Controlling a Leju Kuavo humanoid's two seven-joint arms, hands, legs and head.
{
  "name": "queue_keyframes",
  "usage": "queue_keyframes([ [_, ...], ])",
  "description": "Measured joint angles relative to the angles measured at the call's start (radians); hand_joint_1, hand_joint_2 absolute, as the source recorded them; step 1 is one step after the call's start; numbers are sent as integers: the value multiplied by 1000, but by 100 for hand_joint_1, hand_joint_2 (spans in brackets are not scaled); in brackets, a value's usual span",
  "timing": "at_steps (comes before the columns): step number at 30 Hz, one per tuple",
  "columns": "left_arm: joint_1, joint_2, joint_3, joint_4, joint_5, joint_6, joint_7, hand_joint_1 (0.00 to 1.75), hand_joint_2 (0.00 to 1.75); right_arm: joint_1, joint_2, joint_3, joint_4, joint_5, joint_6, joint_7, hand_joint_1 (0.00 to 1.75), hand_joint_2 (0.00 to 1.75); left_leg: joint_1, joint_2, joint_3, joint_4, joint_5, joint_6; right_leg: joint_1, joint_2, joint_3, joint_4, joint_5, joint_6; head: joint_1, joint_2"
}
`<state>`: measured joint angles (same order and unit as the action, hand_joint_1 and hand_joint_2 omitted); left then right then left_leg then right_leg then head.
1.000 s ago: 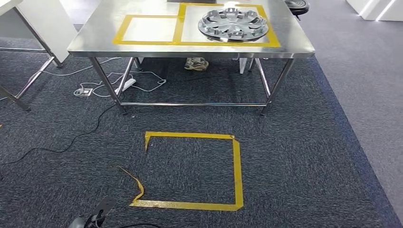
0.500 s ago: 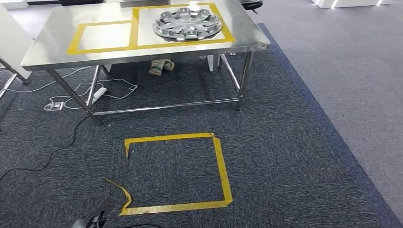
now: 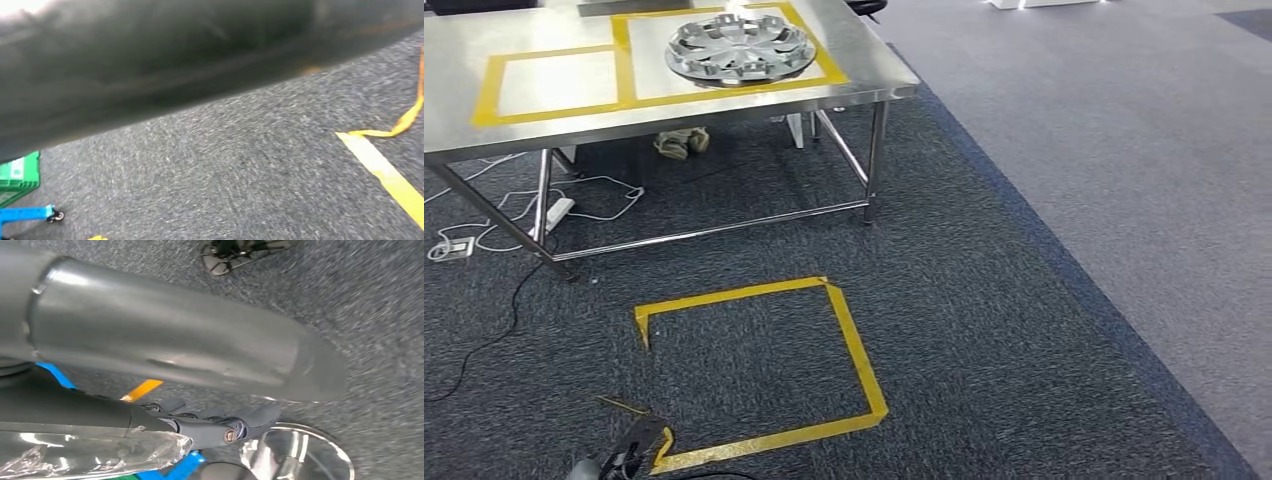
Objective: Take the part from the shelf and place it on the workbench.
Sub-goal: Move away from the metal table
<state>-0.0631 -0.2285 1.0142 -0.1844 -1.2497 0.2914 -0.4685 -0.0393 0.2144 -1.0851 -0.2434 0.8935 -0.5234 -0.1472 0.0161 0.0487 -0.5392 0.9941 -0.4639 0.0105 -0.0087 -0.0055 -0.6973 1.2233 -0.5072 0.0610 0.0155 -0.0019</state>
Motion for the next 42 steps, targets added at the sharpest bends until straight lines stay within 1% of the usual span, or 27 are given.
queue_keyframes([
  [2, 0, -1, 0, 0, 0, 0, 0, 0, 0, -1, 0, 0, 0, 1, 0, 1, 0, 0, -4, 19, 9, 1, -8, -9, 3, -43, 79, -143, 55, -6, 0, 0],
  [4, -1, -2, 0, 0, 1, 0, 0, 0, 0, -3, 0, 1, 0, 1, 1, 1, 0, 0, -10, 34, 15, 1, -12, -19, 7, -64, 112, -201, 69, -18, -3, 0],
  [6, -2, -2, 0, 0, 2, 0, 0, 0, 0, -3, 0, 1, 1, 1, 1, 2, 0, 0, -10, 49, 18, -2, -13, -31, 8, -43, 108, -202, 72, -32, -5, 0],
  [8, -4, -3, 1, 0, 2, 1, 0, 0, 0, -2, 0, 1, 1, 1, 0, 3, 0, 0, -6, 32, 12, 18, -33, -41, 5, -21, 107, -208, 77, -46, -8, 0],
  [9, -4, -3, 1, 0, 2, 1, 0, 0, 0, -3, 0, 1, 1, 2, 0, 4, 0, 0, -5, 12, -4, 56, -59, -44, 2, -10, 108, -212, 80, -51, -10, 0],
  [11, -2, -4, 1, 0, 2, 1, 0, 0, 0, -6, 0, 2, 1, 7, 0, 4, 0, 0, -5, -27, -62, 185, -122, -45, 2, 14, 107, -213, 81, -57, -15, 0],
  [12, 0, -4, 1, 0, 2, 1, 0, 0, 0, -6, 0, 3, 2, 11, 1, 4, 0, 0, -5, -35, -92, 244, -142, -44, 2, 28, 107, -212, 81, -58, -16, 0],
  [13, 1, -4, 1, 0, 2, 1, 0, 0, 0, -5, 1, 4, 2, 15, 2, 4, 0, 0, -6, -39, -111, 276, -143, -44, 3, 42, 107, -212, 81, -58, -17, 0],
  [14, 1, -4, 1, 0, 3, 1, 0, 0, 0, -4, 1, 5, 2, 17, 3, 5, 0, 0, -6, -42, -113, 270, -123, -42, 3, 57, 107, -212, 82, -57, -17, 0],
  [15, 1, -3, 1, 0, 3, 1, 0, 0, 0, -3, 1, 6, 3, 18, 5, 5, 0, 0, -6, -47, -97, 226, -88, -41, 2, 71, 108, -211, 82, -56, -17, 0],
  [17, 0, -3, 2, 0, 3, 1, 0, 0, 0, -3, 1, 7, 3, 19, 9, 5, 0, 0, -1, -87, -42, 94, -19, -38, 2, 98, 106, -207, 83, -50, -17, 0],
  [19, 0, -3, 2, 0, 3, 1, 0, 0, 0, -4, 1, 8, 3, 19, 11, 4, 0, 0, 3, -124, -12, 17, 3, -35, 3, 120, 98, -204, 85, -39, -18, 0],
  [21, -1, -4, 2, 0, 3, 0, 1, 0, 0, 0, 1, 9, 3, 19, 11, 4, 0, 0, 1, -117, -10, 8, 2, -26, -1, 139, 89, -208, 90, -26, -18, 0],
  [22, -2, -4, 3, 0, 3, 1, 1, 0, 0, 4, 1, 9, 3, 19, 11, 3, 0, 0, 1, -108, -9, 7, 3, -19, -2, 135, 85, -206, 89, -21, -17, 0],
  [24, -2, -4, 5, 0, 3, 1, 1, 0, 0, 5, 1, 9, 4, 19, 11, 3, 0, 0, 3, -84, -8, 4, 6, -6, 0, 90, 57, -157, 58, -11, -13, 0],
  [26, 1, -4, 8, 0, 3, 1, 1, 0, 0, -1, 1, 10, 4, 20, 12, 1, 0, 0, 0, -57, -7, 3, 4, 2, 1, 34, -3, -35, -6, -4, -9, 0],
  [27, 2, -4, 10, 0, 3, 1, 1, 0, 0, -4, 1, 11, 4, 21, 13, -1, 0, 0, -1, -43, -7, 4, 3, 3, 0, 21, -33, 27, -31, -2, -9, 0],
  [28, 3, -3, 11, 0, 3, 1, 1, 0, 0, -4, 1, 12, 5, 24, 14, -5, 0, 0, -2, -29, -6, 4, 2, 4, -1, 15, -51, 64, -41, -1, -9, 0],
  [29, 2, -3, 12, 0, 3, 1, 1, 0, 0, -3, 1, 14, 5, 29, 16, -9, 0, 0, -3, -17, -5, 4, 0, 4, -1, 11, -50, 65, -31, -1, -9, 0],
  [30, 1, -3, 13, 0, 3, 1, 2, 0, 0, -2, 1, 16, 5, 33, 19, -14, 0, 0, -4, -6, -2, 4, -2, 3, -1, 7, -29, 29, -6, -2, -9, 0],
  [32, 0, -4, 14, 0, 3, 1, 2, 0, 0, -2, 1, 20, 5, 38, 24, -26, 0, 0, -6, 14, 7, 5, -9, -4, 3, -27, 45, -102, 51, -8, -8, 0],
  [34, 0, -4, 14, 0, 3, 1, 2, 0, 0, -7, 2, 26, 6, 45, 30, -32, 0, 0, -12, 32, 13, 6, -16, -15, 9, -54, 92, -183, 73, -19, -11, 0],
  [35, 0, -4, 14, 0, 3, 1, 2, 0, 0, -9, 2, 29, 6, 50, 32, -34, 0, 0, -15, 40, 15, 6, -18, -20, 13, -54, 96, -192, 71, -25, -12, 0],
  [37, -2, -4, 15, 0, 3, 1, 2, 0, 0, -7, 3, 32, 6, 57, 34, -35, 0, 0, -13, 52, 18, 5, -21, -30, 12, -32, 92, -194, 74, -38, -13, 0],
  [39, -4, -4, 15, 0, 3, 0, 3, 0, 0, -4, 4, 35, 6, 66, 37, -39, 0, 0, -9, 21, 6, 38, -49, -40, 9, -11, 93, -200, 78, -50, -16, 0],
  [41, -1, -4, 15, 0, 2, 0, 6, 0, 0, -5, 6, 41, 7, 78, 42, -48, 0, 0, -7, -25, -45, 150, -110, -43, 7, 11, 94, -203, 80, -58, -22, 0],
  [42, 1, -4, 15, 0, 2, 0, 7, 0, 0, -6, 7, 46, 7, 82, 46, -51, 0, 0, -8, -35, -80, 218, -137, -43, 7, 24, 93, -203, 80, -61, -24, 0],
])
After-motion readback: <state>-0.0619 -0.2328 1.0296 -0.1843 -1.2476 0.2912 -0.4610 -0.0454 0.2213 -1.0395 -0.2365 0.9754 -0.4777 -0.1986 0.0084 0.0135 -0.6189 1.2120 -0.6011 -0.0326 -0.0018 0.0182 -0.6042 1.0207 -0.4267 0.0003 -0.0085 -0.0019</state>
